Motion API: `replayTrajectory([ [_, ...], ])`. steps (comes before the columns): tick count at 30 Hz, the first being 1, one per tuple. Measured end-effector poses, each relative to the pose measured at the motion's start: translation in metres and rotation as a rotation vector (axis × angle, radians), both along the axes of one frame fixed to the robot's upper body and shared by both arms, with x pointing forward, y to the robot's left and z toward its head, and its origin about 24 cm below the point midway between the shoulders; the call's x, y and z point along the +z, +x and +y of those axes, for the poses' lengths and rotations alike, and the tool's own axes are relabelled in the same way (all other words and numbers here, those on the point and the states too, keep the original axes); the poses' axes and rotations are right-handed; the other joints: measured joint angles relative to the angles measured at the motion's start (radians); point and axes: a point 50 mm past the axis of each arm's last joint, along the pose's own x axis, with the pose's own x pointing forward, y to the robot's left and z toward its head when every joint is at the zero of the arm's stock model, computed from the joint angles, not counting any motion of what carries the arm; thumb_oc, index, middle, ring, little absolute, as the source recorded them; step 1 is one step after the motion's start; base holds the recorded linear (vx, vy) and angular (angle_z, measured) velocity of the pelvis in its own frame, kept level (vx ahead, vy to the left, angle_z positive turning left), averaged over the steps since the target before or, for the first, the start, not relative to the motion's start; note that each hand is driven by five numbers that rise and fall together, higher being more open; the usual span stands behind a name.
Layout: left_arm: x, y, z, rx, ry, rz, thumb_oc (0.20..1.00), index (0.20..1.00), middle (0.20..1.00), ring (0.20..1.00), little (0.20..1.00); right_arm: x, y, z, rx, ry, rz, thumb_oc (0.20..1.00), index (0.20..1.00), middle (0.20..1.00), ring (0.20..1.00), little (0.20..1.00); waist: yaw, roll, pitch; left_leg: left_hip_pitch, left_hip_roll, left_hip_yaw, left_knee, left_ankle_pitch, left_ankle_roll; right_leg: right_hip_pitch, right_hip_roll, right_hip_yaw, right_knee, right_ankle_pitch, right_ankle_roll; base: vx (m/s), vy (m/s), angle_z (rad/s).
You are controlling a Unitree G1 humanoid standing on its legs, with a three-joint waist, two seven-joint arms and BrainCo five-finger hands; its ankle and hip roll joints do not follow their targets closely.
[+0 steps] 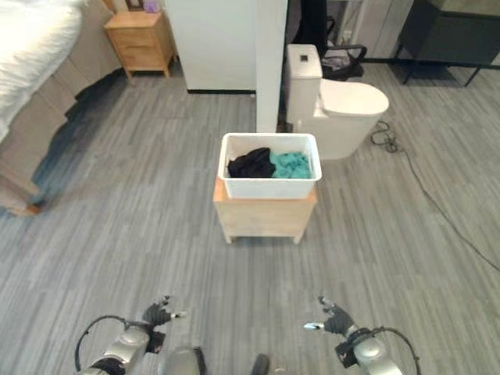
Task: Grab the laundry basket,head to the washer,open it,put in the laundry and shut it.
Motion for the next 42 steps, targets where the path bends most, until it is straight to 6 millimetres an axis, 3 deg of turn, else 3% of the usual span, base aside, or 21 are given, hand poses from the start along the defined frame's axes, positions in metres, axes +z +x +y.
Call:
replayTrajectory([
  [2,-0.012,-0.026,0.006,0.031,0.007,0.079,1.0,1.0,1.0,1.0,1.0,-0.006,-0.006,0.0,0.035,-0.02,0.046,1.0,1.0,1.0,1.0,1.0,0.054,0.025,-0.005,-0.053,-0.055,-0.035,-0.09,0.104,0.055,0.091,0.009,0.004,0.0,-0.052,0.074,0.7,0.326,-0.65],
  [4,-0.015,-0.038,0.009,0.046,0.009,0.108,1.0,1.0,1.0,1.0,1.0,-0.006,-0.007,0.0,0.05,-0.024,0.051,1.0,1.0,1.0,1.0,1.0,0.047,0.005,-0.012,-0.028,-0.059,0.066,0.045,0.077,0.106,0.149,-0.035,-0.013,0.022,-0.12,0.103,0.45,0.261,-0.48],
  [6,-0.02,-0.049,0.004,0.046,-0.003,0.134,1.0,1.0,1.0,1.0,1.0,-0.01,-0.021,-0.005,0.048,-0.031,0.087,1.0,1.0,1.0,1.0,1.0,0.028,0.054,-0.059,0.061,-0.056,0.036,-0.008,0.054,0.215,0.146,-0.032,-0.017,0.179,-0.167,0.15,0.4,0.316,0.04],
  [10,-0.01,-0.035,0.02,0.076,0.024,0.078,1.0,1.0,1.0,1.0,1.0,-0.007,-0.018,0.014,0.071,0.039,0.062,1.0,1.0,1.0,1.0,1.0,0.023,-0.025,-0.091,0.165,-0.17,0.024,-0.068,-0.016,0.26,0.038,-0.206,0.004,0.511,-0.207,0.168,0.33,0.322,-0.01],
  [12,-0.008,-0.033,0.023,0.085,0.028,0.068,1.0,1.0,1.0,1.0,1.0,-0.005,-0.014,0.017,0.081,0.045,0.048,1.0,1.0,1.0,1.0,1.0,0.038,-0.028,-0.094,0.223,-0.211,0.017,-0.08,-0.039,0.245,-0.011,-0.276,0.008,0.658,-0.205,0.185,0.19,0.238,-0.14],
  [14,-0.004,-0.024,0.023,0.073,0.034,0.048,1.0,1.0,1.0,1.0,1.0,0.003,0.0,0.02,0.109,0.044,0.006,1.0,1.0,1.0,1.0,1.0,0.047,0.019,-0.069,0.279,-0.208,0.001,-0.126,-0.044,0.245,-0.117,-0.268,0.002,0.787,-0.206,0.181,0.15,0.118,0.13],
  [15,-0.004,-0.022,0.023,0.062,0.036,0.048,1.0,1.0,1.0,1.0,1.0,0.002,0.001,0.022,0.117,0.046,0.007,1.0,1.0,1.0,1.0,1.0,0.042,0.03,-0.066,0.288,-0.208,-0.011,-0.118,-0.037,0.219,-0.164,-0.227,0.017,0.744,-0.209,0.18,0.11,0.09,0.25],
  [16,-0.003,-0.017,0.02,0.056,0.036,0.04,1.0,1.0,1.0,1.0,1.0,0.006,0.004,0.019,0.127,0.04,-0.011,1.0,1.0,1.0,1.0,1.0,0.041,0.076,-0.055,0.316,-0.182,-0.144,-0.154,-0.069,0.204,-0.228,-0.128,0.067,0.69,-0.244,0.159,0.08,-0.004,0.54],
  [17,-0.002,-0.015,0.023,0.056,0.044,0.039,1.0,1.0,1.0,1.0,1.0,0.008,0.008,0.02,0.124,0.046,-0.024,1.0,1.0,1.0,1.0,1.0,0.022,0.09,-0.034,0.335,-0.168,-0.147,-0.176,-0.034,0.202,-0.256,-0.084,0.08,0.608,-0.235,0.151,0.07,-0.064,0.7],
  [19,-0.001,-0.013,0.021,0.044,0.043,0.032,1.0,1.0,1.0,1.0,1.0,0.008,0.006,0.016,0.136,0.034,-0.009,1.0,1.0,1.0,1.0,1.0,0.004,0.084,-0.024,0.349,-0.175,-0.105,-0.178,-0.02,0.16,-0.349,-0.099,0.011,0.5,-0.181,0.147,0.12,-0.061,0.82],
  [21,-0.006,-0.021,0.023,0.031,0.065,0.083,1.0,1.0,1.0,1.0,1.0,0.005,0.002,0.017,0.157,0.022,0.011,1.0,1.0,1.0,1.0,1.0,-0.012,0.062,-0.008,0.387,-0.193,-0.13,-0.16,-0.028,0.147,-0.369,-0.096,0.004,0.307,-0.014,0.134,0.05,-0.04,0.99],
  [22,-0.009,-0.033,0.024,0.031,0.063,0.101,1.0,1.0,1.0,1.0,1.0,0.002,-0.003,0.019,0.162,0.023,0.027,1.0,1.0,1.0,1.0,1.0,-0.001,0.035,-0.017,0.432,-0.22,-0.114,-0.16,-0.029,0.145,-0.367,-0.087,-0.001,0.318,0.198,0.028,0.1,-0.097,0.84],
  [23,-0.013,-0.042,0.023,0.023,0.067,0.126,1.0,1.0,1.0,1.0,1.0,0.002,-0.004,0.017,0.172,0.007,0.031,1.0,1.0,1.0,1.0,1.0,0.013,0.021,-0.024,0.446,-0.238,-0.095,-0.145,-0.033,0.138,-0.347,-0.09,-0.016,0.306,0.207,-0.025,0.12,-0.125,0.32],
  [24,-0.017,-0.051,0.021,0.016,0.067,0.152,1.0,1.0,1.0,1.0,1.0,0.003,-0.002,0.017,0.175,0.0,0.026,1.0,1.0,1.0,1.0,1.0,0.033,0.003,-0.017,0.427,-0.249,-0.076,-0.063,-0.04,0.119,-0.3,-0.111,-0.001,0.242,0.209,-0.04,0.05,-0.09,0.11],
  [25,-0.017,-0.054,0.025,0.024,0.075,0.16,1.0,1.0,1.0,1.0,1.0,0.006,0.006,0.021,0.188,0.002,0.001,1.0,1.0,1.0,1.0,1.0,0.037,-0.056,-0.009,0.343,-0.259,-0.062,0.059,-0.063,0.13,-0.254,-0.153,0.031,0.137,0.215,-0.027,0.02,-0.089,0.09],
  [26,-0.017,-0.054,0.026,0.028,0.075,0.16,1.0,1.0,1.0,1.0,1.0,0.009,0.01,0.02,0.196,-0.006,-0.017,1.0,1.0,1.0,1.0,1.0,0.041,-0.057,-0.015,0.327,-0.22,-0.059,-0.002,-0.077,0.16,-0.244,-0.144,0.034,0.087,0.225,0.004,0.0,-0.06,0.19],
  [27,-0.019,-0.057,0.021,0.025,0.066,0.167,1.0,1.0,1.0,1.0,1.0,0.012,0.014,0.014,0.208,-0.029,-0.025,1.0,1.0,1.0,1.0,1.0,0.048,0.002,-0.027,0.34,-0.121,-0.075,-0.154,-0.007,0.123,-0.25,-0.083,0.025,0.078,0.217,0.027,-0.01,-0.088,-0.15],
  [29,-0.018,-0.056,0.023,0.019,0.071,0.176,1.0,1.0,1.0,1.0,1.0,0.018,0.029,0.02,0.213,-0.027,-0.067,1.0,1.0,1.0,1.0,1.0,0.051,0.02,-0.009,0.352,-0.081,-0.041,-0.188,-0.001,0.117,-0.251,-0.08,0.012,0.082,0.182,0.109,0.0,-0.081,-0.25],
  [33,-0.018,-0.052,0.019,-0.017,0.084,0.167,1.0,1.0,1.0,1.0,1.0,0.017,0.024,0.021,0.216,-0.02,-0.064,1.0,1.0,1.0,1.0,1.0,0.055,0.032,-0.023,0.354,-0.045,0.001,-0.188,-0.011,0.13,-0.285,-0.137,-0.016,0.303,0.045,0.147,-0.01,-0.057,-0.29],
  [37,-0.024,-0.052,-0.002,-0.099,0.067,0.184,1.0,1.0,1.0,1.0,1.0,0.008,-0.001,0.002,0.206,-0.082,0.01,1.0,1.0,1.0,1.0,1.0,0.029,0.073,-0.048,0.367,-0.031,-0.024,-0.196,0.002,0.11,-0.232,-0.097,-0.023,0.215,0.056,0.086,-0.01,-0.014,0.02],
  [42,-0.023,-0.048,-0.003,-0.106,0.07,0.175,1.0,1.0,1.0,1.0,1.0,0.008,-0.004,-0.002,0.203,-0.107,0.012,1.0,1.0,1.0,1.0,1.0,0.021,0.091,-0.057,0.364,-0.022,-0.025,-0.194,0.007,0.096,-0.234,-0.082,-0.023,0.211,0.056,0.083,-0.01,0.008,-0.01],
])
